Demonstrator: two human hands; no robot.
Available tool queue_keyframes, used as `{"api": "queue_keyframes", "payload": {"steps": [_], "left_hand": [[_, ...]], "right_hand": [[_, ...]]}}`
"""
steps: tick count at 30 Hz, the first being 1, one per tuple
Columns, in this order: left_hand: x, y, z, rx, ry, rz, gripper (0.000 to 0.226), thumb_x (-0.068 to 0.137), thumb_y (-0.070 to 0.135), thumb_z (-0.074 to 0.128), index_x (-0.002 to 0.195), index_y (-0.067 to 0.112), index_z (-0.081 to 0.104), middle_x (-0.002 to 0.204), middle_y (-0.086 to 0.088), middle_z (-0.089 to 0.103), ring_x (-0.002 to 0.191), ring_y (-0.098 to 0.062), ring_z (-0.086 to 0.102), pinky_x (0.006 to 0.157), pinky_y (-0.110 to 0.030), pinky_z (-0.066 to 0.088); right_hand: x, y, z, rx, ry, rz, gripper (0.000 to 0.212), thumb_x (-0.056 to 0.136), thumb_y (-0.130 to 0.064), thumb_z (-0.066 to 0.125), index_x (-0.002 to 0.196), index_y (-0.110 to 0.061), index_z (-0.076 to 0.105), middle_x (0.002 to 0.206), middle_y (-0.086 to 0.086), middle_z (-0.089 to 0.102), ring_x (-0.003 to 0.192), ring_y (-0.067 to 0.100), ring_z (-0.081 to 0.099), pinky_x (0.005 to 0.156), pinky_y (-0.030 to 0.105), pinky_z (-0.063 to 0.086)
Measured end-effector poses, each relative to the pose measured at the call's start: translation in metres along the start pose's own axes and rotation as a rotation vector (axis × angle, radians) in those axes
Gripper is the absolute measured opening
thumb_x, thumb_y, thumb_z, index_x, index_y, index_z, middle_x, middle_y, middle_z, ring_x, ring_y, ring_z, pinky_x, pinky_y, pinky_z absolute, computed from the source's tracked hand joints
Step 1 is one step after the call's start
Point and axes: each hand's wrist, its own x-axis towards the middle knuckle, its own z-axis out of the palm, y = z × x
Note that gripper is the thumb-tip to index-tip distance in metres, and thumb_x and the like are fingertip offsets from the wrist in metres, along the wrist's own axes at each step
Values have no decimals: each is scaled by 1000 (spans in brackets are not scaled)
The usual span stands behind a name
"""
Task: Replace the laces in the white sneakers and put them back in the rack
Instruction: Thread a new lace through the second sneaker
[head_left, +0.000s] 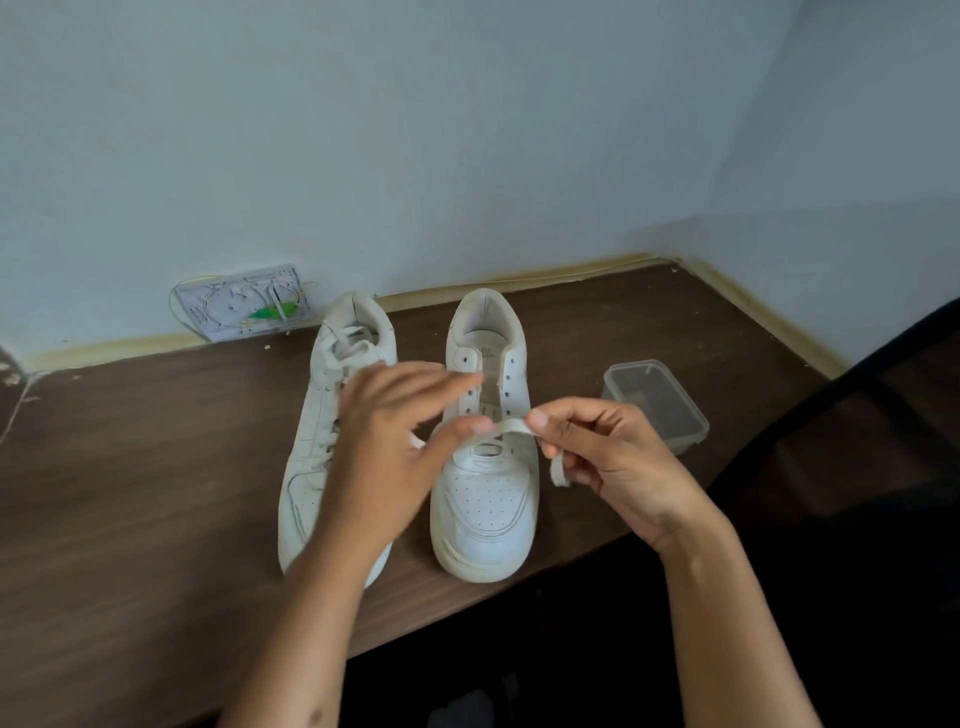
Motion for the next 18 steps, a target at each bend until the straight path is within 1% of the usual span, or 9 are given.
{"api": "queue_keyframes", "payload": {"steps": [1,2,3,6,9,12,15,18], "left_hand": [[-1,6,7,-22,-10,26,35,82,49,62,109,30,73,105,20,66,105,4,54,108,-34,31],[-2,11,13,-30,-13,50,32,82,48,62,106,30,74,101,21,65,102,6,54,110,-30,26],[-2,12,17,-33,-11,62,28,83,45,63,102,30,75,96,21,65,99,5,55,110,-28,24],[-1,5,14,7,41,23,17,85,39,65,94,30,76,88,18,69,90,-3,59,109,-33,28],[1,-9,-1,100,143,-51,16,87,38,64,89,28,76,85,20,68,83,-8,62,102,-43,36],[0,-19,-13,165,203,-108,13,86,34,68,86,24,76,84,18,68,79,-16,65,91,-54,43],[-1,-23,-15,217,230,-122,9,84,30,71,86,23,77,82,12,71,77,-19,65,84,-55,45],[-2,-21,-16,254,259,-141,3,84,22,76,87,22,77,82,11,71,75,-18,63,83,-53,46]], "right_hand": [[1,1,2,-6,-17,-4,15,81,-22,70,83,-9,76,63,2,55,54,9,40,47,17,32],[2,2,4,-11,-33,-8,17,82,-23,70,86,-7,76,64,3,55,55,9,41,48,17,31],[2,3,5,-15,-41,-11,20,82,-24,70,89,-6,75,65,3,56,56,9,41,49,18,31],[3,3,3,-32,-26,-3,18,81,-22,70,89,-8,77,65,3,59,56,10,41,49,18,31],[2,4,-3,-54,12,4,16,79,-24,71,85,-11,79,65,3,59,57,11,40,50,19,32],[1,5,-10,-97,73,-8,26,77,-27,71,88,-4,76,68,4,60,57,11,41,51,18,33],[0,4,-14,-126,114,-28,29,77,-26,71,89,0,74,70,2,62,58,1,49,53,12,38],[2,5,-18,-107,155,-32,20,82,-19,70,90,-1,75,68,-6,65,59,-6,54,57,7,40]]}}
